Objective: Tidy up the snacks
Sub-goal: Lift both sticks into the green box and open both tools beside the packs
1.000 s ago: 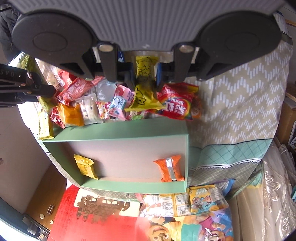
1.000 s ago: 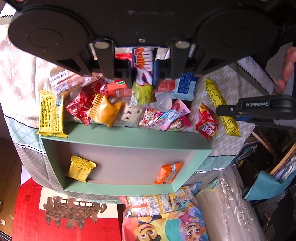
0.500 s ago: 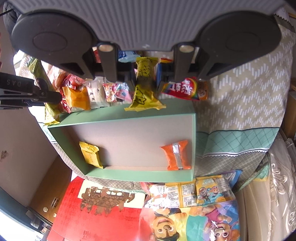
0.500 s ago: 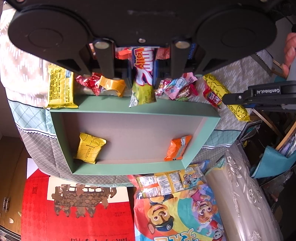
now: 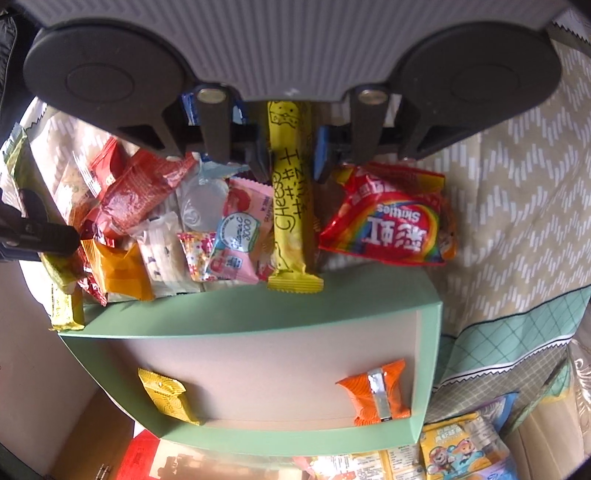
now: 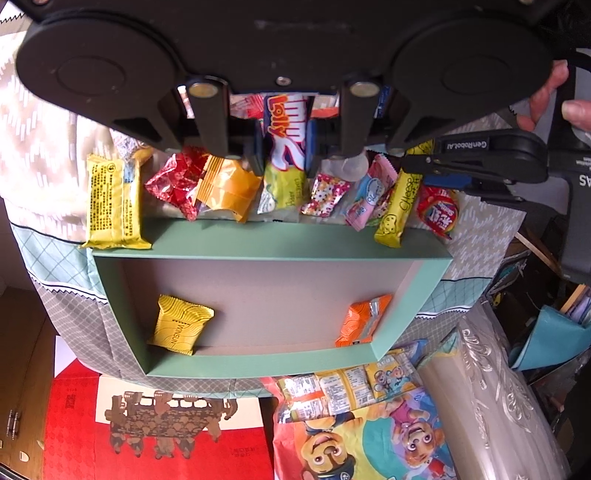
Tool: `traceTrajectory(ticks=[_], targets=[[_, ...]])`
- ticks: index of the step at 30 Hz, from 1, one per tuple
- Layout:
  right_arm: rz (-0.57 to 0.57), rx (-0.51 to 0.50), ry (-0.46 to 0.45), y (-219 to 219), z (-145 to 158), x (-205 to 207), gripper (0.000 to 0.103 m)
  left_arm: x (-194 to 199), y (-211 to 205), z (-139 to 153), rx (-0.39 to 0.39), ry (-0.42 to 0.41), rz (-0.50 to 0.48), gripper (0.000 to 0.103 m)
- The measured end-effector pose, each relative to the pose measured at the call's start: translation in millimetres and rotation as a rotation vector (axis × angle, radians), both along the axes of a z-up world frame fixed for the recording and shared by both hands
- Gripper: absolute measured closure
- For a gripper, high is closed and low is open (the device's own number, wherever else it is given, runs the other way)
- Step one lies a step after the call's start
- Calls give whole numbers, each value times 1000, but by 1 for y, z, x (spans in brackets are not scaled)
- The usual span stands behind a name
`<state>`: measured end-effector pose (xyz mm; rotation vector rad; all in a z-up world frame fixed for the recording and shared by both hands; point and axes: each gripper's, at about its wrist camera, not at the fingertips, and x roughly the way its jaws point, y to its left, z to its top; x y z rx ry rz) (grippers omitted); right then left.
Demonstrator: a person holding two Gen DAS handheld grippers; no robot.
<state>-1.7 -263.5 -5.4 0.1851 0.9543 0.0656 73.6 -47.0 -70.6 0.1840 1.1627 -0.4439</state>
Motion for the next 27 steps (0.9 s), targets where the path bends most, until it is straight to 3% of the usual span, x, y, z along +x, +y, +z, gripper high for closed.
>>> traceTrajectory(ticks=[6,9,11,17,21,27], targets=[[-18,13,14,-5,-7,1,82,4,-5,-7,29,-13,4,76],[-21,16,15,-4,-8,0,82,-2,-4,-4,38,-33,12,82],[-21,14,14,-4,-8,-1,82,-10,-5,6,48,-71,6,82],[-30,23,-9,-12,3,5,82,-8,7,47,-20,-97,23,82],[-43,23,-33,-19,13,22,82,18,8,69,-75,-108,38,82],[-80,42,-58,-39,27,82,82,88,-10,80,-85,-122,65,82]])
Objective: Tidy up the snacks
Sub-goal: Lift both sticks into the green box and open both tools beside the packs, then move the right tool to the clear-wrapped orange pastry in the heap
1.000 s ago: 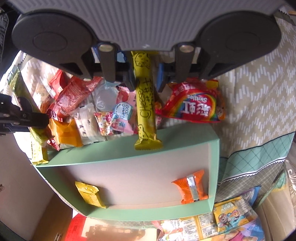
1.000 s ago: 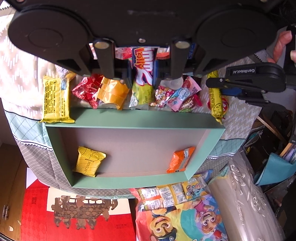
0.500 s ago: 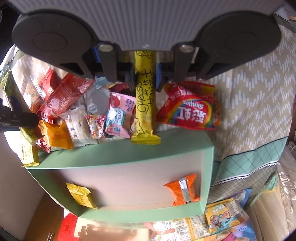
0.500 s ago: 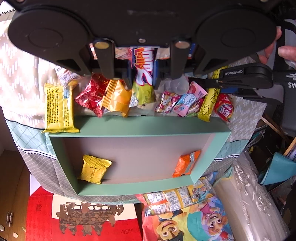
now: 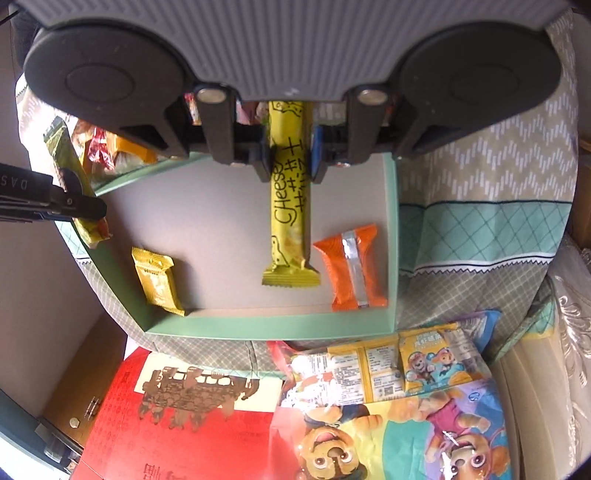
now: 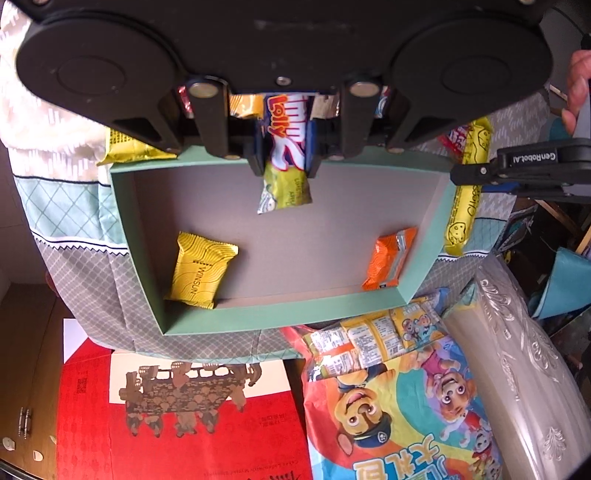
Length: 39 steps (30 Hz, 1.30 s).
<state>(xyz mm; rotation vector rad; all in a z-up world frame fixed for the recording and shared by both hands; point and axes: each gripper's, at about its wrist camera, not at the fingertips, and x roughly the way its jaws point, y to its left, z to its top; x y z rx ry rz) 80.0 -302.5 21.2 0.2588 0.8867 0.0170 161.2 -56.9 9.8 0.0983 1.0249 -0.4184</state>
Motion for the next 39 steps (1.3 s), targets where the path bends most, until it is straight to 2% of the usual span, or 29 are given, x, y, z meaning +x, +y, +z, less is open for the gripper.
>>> traceTrajectory(ticks=[5,10,19,20,21,22,23,24,25,26,29,31,39], targets=[[-40,17,1,-16,-6,70,82,67,-19,-13,2,15,46,82],[-90,27,23,-30,-34,132,82,119,-34,-38,12,41,82,82],[-84,-7,39,-32,-66,186,81,149,-49,-62,41,41,81,79],[-85,0,37,-33,-66,190,76,149,-51,-61,51,26,85,74],[-86,11,34,-34,-66,190,71,148,-52,-61,59,18,90,50],[-88,20,28,-35,-65,189,54,146,-52,-58,65,2,95,23],[-90,22,16,-34,-63,186,35,143,-52,-56,70,-18,98,13],[-94,19,2,-34,-61,183,26,140,-52,-53,77,-34,100,2],[-96,16,-14,-34,-57,178,14,137,-51,-50,83,-47,101,0],[-94,11,-21,-33,-54,174,9,134,-51,-47,84,-50,98,0],[-78,16,-21,-32,-44,159,3,123,-47,-40,75,-46,90,0],[-75,13,-22,-30,-38,149,0,114,-44,-35,72,-46,90,0],[-71,16,-35,-21,-15,96,0,64,-21,-18,73,-54,84,0]])
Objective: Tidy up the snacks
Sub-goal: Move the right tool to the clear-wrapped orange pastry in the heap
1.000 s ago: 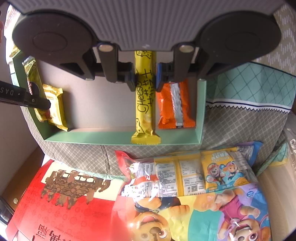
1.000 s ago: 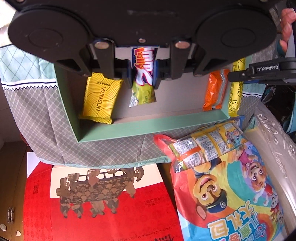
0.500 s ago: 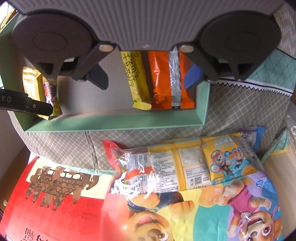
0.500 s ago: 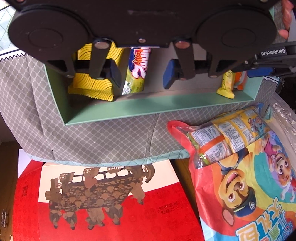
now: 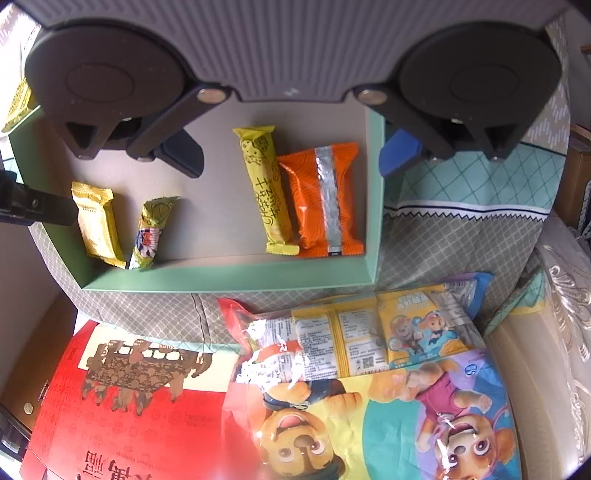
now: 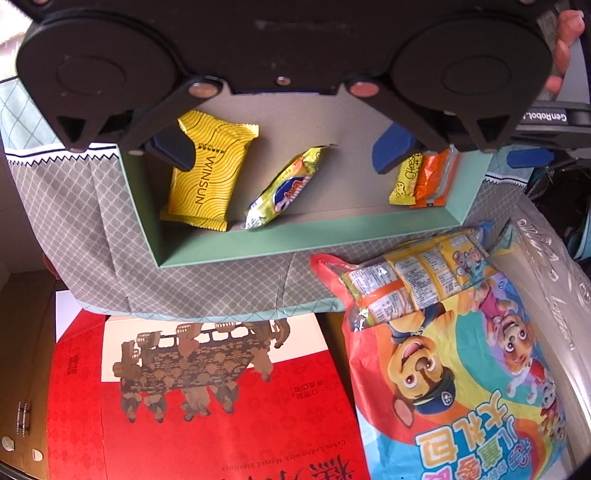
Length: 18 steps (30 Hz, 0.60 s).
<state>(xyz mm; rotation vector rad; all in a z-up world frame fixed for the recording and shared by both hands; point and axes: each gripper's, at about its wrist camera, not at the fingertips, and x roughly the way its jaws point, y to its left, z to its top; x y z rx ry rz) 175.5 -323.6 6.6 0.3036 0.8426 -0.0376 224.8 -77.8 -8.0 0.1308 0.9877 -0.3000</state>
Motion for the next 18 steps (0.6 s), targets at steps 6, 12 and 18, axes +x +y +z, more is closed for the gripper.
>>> traceTrajectory(ticks=[6,12,18], targets=[[-2,11,15,7,4,-47,0,-41,16,-3,10,15,-17,0],[0,21,49,16,-5,-89,0,-80,32,-13,46,18,-43,0],[-32,41,78,13,-15,-127,0,-111,53,-30,77,28,-67,0]])
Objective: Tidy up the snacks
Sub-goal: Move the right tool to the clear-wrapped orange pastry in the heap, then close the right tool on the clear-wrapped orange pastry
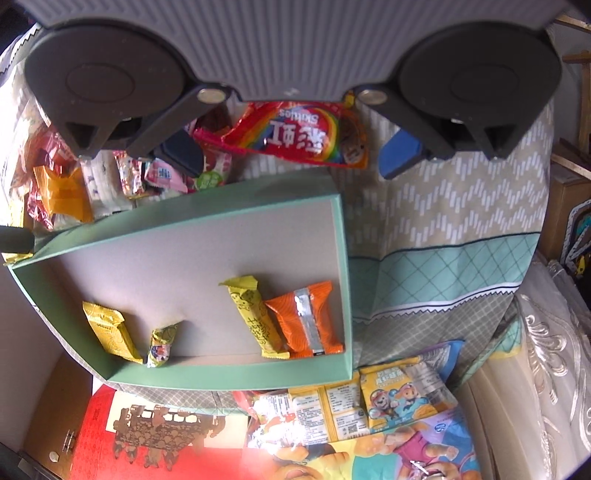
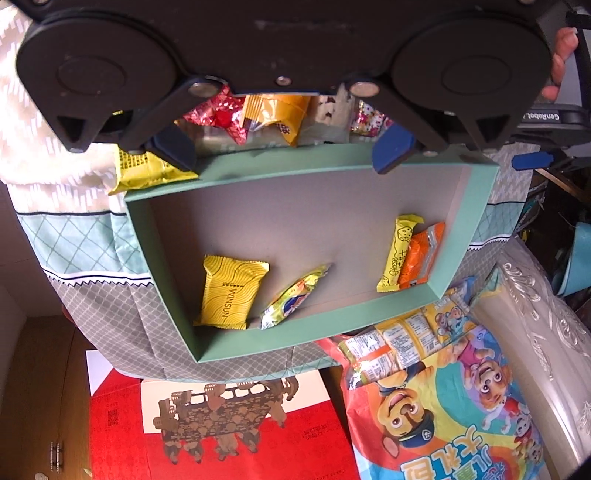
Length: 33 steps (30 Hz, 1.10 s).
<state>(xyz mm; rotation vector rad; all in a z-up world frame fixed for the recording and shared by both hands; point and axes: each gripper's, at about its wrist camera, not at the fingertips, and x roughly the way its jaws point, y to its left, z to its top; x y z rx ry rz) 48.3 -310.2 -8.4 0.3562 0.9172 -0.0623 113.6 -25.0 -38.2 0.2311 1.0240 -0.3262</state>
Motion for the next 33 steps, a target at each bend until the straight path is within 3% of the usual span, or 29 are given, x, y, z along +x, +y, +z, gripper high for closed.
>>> traceTrajectory(ticks=[12,15,19,29,30,32,33], targets=[[-231,65,159,-15,-43,-62,0,-24,25,-40,7,24,5,0],[-271,69,184,-17,-53,-65,6,-22,22,-46,1,21,4,0],[-279,72,207,-14,-59,-63,18,-20,17,-50,5,17,4,0],[-264,45,200,-7,-61,-61,18,-20,13,-52,9,11,14,0],[-258,39,194,-7,-61,-61,21,-21,13,-50,6,6,13,0],[-230,-3,170,-2,-58,-62,49,-26,12,-45,-12,7,8,0],[-217,3,161,-1,-58,-62,52,-29,11,-43,-23,7,6,0]])
